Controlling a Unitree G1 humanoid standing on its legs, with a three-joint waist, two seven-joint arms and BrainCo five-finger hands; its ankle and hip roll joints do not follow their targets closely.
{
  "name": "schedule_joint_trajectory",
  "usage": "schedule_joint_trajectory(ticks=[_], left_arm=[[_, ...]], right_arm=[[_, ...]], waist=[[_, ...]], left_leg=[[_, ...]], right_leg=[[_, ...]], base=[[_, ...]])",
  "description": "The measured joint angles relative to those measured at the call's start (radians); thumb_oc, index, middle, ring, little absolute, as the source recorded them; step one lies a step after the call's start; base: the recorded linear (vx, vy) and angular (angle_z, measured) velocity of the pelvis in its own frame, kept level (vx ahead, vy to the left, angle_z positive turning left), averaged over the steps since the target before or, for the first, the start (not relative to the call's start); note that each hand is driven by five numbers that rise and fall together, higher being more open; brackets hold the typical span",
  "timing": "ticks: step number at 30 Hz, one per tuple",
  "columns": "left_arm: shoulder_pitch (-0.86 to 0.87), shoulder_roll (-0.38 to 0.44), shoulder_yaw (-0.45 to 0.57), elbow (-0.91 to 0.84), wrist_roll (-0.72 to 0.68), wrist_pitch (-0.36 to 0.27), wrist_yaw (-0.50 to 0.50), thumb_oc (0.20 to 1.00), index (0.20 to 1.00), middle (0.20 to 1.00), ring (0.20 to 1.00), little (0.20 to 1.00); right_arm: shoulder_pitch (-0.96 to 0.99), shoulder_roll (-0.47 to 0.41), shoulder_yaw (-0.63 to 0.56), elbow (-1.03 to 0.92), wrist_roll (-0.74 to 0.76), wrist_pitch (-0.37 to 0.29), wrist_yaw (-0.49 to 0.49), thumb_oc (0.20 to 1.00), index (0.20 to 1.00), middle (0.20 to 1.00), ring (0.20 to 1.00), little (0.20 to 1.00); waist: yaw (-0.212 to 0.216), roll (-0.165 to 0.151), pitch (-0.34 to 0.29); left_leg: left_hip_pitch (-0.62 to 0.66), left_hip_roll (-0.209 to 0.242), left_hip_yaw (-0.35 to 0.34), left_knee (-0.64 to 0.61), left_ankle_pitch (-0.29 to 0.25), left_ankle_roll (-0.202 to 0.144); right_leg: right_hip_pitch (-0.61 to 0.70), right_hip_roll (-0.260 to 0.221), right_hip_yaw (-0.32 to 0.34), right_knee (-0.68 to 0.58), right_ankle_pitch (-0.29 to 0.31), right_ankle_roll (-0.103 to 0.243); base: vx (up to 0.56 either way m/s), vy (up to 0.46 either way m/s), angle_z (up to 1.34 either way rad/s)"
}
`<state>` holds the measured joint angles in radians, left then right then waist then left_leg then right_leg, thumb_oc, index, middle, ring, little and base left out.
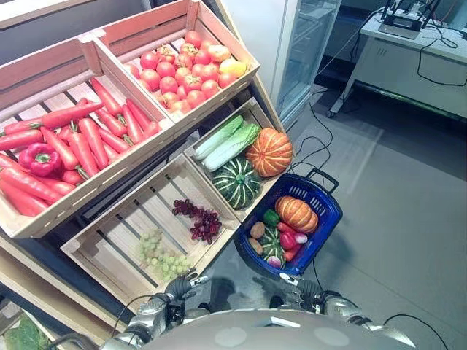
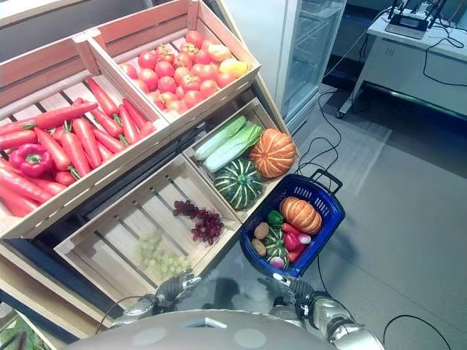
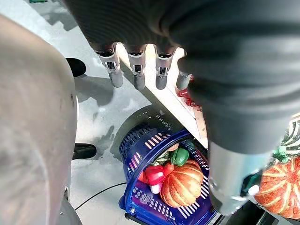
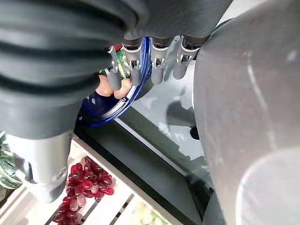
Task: Pick up fruits and vegetables into the basket
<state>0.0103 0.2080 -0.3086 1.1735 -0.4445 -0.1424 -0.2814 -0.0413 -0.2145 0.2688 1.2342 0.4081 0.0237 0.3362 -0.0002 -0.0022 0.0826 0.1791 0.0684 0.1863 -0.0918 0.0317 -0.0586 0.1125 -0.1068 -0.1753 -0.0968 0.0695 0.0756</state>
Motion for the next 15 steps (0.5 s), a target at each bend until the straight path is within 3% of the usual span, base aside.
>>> schedule_joint_trajectory(ticks=[15], left_arm=[[0.003, 0.0, -0.001, 0.007, -0.004, -0.016, -0.01, 1.0, 1.0, 1.0, 1.0, 1.0]], right_arm=[[-0.001, 0.0, 0.0, 0.001, -0.02, 0.0, 0.001, 1.0, 1.0, 1.0, 1.0, 1.0]], waist=[[0.0, 0.003, -0.005]], left_leg=[[0.0, 0.0, -0.001, 0.002, 0.001, -0.001]], right_leg=[[0.001, 0.0, 0.0, 0.0, 0.0, 0.0]], base=[[-0.02, -0.006, 0.03]])
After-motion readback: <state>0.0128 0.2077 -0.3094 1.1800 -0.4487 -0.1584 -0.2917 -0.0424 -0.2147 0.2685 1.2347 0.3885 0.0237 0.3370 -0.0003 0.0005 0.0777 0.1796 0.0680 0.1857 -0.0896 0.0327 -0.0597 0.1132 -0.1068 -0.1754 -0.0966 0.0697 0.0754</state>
